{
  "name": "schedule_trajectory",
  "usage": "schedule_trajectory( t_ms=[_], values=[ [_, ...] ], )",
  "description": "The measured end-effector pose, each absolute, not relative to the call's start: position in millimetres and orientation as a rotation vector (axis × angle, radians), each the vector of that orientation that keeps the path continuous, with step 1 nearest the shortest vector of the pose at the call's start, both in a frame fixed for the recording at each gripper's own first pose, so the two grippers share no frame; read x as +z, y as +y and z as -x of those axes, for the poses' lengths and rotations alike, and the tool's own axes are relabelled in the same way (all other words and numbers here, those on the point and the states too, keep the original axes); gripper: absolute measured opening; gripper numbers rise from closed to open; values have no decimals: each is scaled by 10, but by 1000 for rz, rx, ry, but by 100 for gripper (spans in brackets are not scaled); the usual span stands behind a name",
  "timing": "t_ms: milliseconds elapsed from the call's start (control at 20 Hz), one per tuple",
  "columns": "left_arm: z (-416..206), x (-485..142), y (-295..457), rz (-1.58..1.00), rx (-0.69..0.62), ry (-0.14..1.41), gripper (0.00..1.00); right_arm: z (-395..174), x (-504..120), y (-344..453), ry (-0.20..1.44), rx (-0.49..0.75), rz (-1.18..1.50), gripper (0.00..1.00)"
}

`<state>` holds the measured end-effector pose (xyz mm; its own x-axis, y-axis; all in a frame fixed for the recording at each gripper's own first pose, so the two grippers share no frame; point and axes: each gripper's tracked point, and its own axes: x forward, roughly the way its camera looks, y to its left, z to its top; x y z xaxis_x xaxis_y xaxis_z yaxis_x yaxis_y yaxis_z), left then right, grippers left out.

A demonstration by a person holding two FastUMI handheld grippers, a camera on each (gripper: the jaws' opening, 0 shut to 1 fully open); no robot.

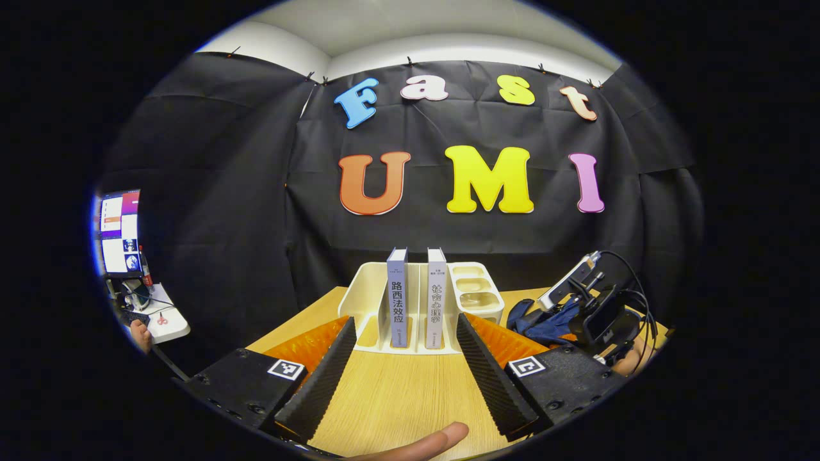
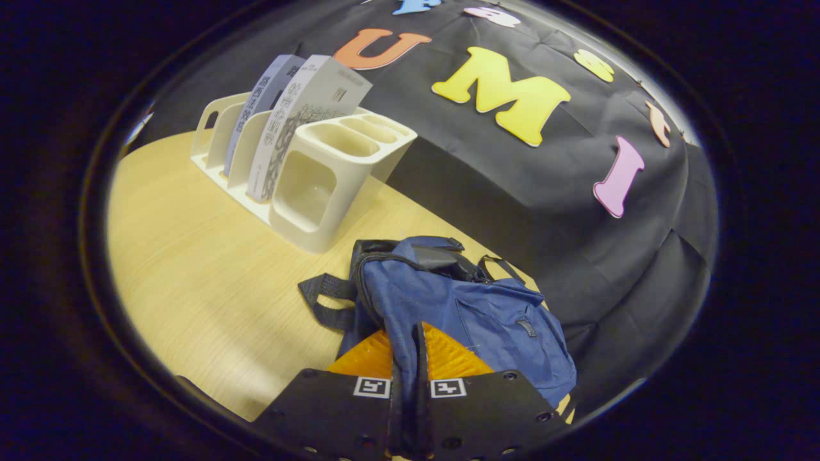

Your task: Open the schoolbag, grab two books from the bookshelf and put them into the schoolbag.

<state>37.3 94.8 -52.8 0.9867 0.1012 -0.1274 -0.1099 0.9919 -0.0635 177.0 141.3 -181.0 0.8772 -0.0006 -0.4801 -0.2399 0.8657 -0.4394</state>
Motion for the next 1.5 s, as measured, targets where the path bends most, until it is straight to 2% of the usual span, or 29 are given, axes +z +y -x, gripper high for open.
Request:
schedule_trajectory(
  t_ms=[150,350,850,1500],
  values=[
    [-388,-582,1025,61,143,138,99,-1796,-1636,1335,483,175,397,8],
    [-479,-697,953,70,113,182,99,-1866,-1331,1155,445,212,329,8],
    [-975,-771,811,152,87,263,100,-2196,-681,587,321,197,304,8],
    [-1949,-416,607,123,68,276,100,-2513,224,-230,173,117,313,7]
  ],
)
